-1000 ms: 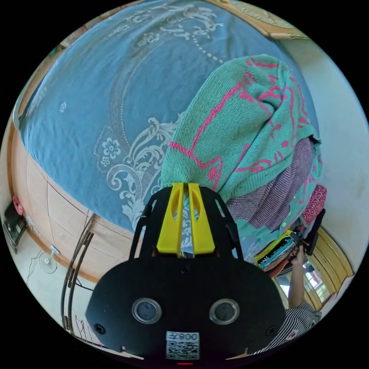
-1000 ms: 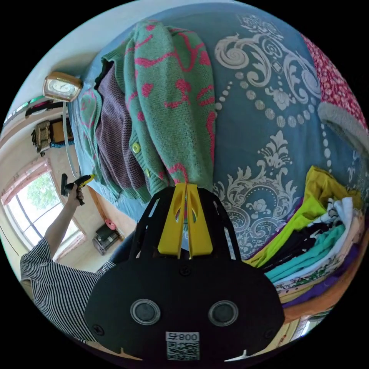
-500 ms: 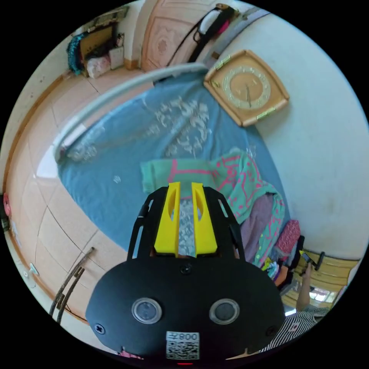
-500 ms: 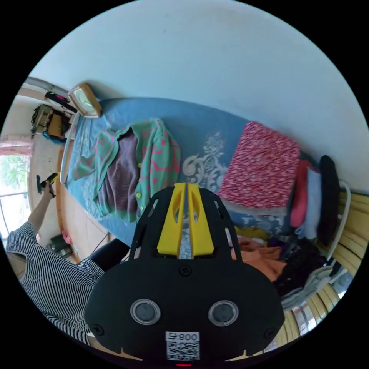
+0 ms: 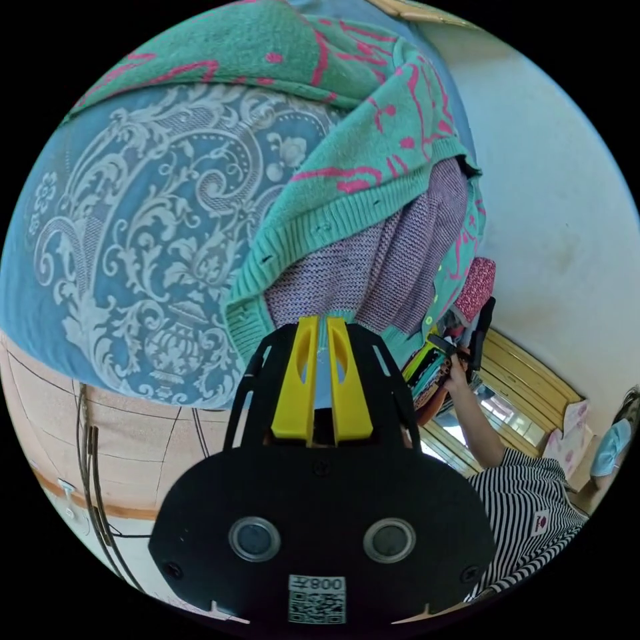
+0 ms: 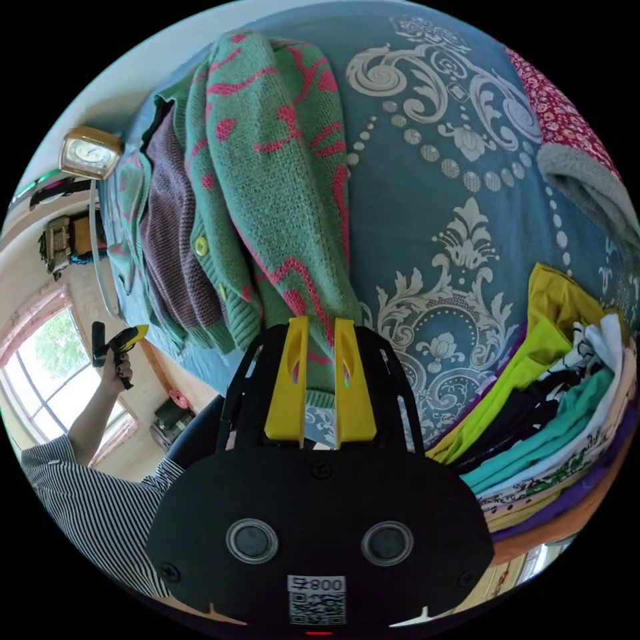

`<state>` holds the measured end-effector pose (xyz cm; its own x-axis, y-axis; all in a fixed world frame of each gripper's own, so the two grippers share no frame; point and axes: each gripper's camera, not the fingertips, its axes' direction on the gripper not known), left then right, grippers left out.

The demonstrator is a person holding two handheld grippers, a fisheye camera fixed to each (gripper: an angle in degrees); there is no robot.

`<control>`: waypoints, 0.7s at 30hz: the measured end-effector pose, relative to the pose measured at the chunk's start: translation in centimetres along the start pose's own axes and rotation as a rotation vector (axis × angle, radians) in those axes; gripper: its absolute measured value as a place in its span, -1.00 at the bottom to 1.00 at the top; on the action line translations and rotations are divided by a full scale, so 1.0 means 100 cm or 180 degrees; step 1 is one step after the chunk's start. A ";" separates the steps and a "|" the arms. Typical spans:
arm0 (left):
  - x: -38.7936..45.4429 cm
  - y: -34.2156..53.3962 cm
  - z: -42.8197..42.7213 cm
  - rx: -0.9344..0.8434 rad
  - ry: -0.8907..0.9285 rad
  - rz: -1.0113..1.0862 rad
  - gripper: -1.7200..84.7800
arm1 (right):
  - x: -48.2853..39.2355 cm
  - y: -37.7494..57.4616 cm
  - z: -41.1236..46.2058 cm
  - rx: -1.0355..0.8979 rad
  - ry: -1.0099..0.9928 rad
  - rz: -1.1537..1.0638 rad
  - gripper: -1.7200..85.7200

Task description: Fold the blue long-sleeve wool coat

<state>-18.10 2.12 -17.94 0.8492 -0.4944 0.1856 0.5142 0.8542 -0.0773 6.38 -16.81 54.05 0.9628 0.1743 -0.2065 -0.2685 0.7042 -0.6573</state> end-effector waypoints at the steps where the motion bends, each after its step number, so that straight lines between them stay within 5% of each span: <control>1: 0.005 -0.003 0.007 -0.0038 0.0013 0.0082 -0.92 | -0.006 0.000 0.007 -0.0032 0.0046 -0.0030 -0.87; 8: 0.016 -0.012 0.026 -0.0010 -0.0070 0.0277 -0.95 | -0.038 0.035 -0.041 0.0001 0.0263 -0.0345 -0.94; 14: 0.016 -0.009 0.034 0.0142 -0.0093 0.0281 -0.95 | -0.062 0.070 -0.227 0.0618 0.1122 -0.0447 -0.95; 18: 0.017 -0.003 0.047 0.0193 -0.0072 0.0278 -0.93 | -0.032 0.038 -0.313 0.0903 0.1822 0.0116 -0.95; 21: 0.019 0.008 0.062 0.0167 -0.0025 0.0315 -0.90 | -0.032 0.035 -0.310 0.1187 0.1241 0.0103 -0.94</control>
<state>-16.87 2.83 -11.56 0.8945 -0.4060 0.1871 0.4206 0.9062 -0.0443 1.36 -36.24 29.93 0.8523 -0.0185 -0.5227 -0.2002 0.9117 -0.3587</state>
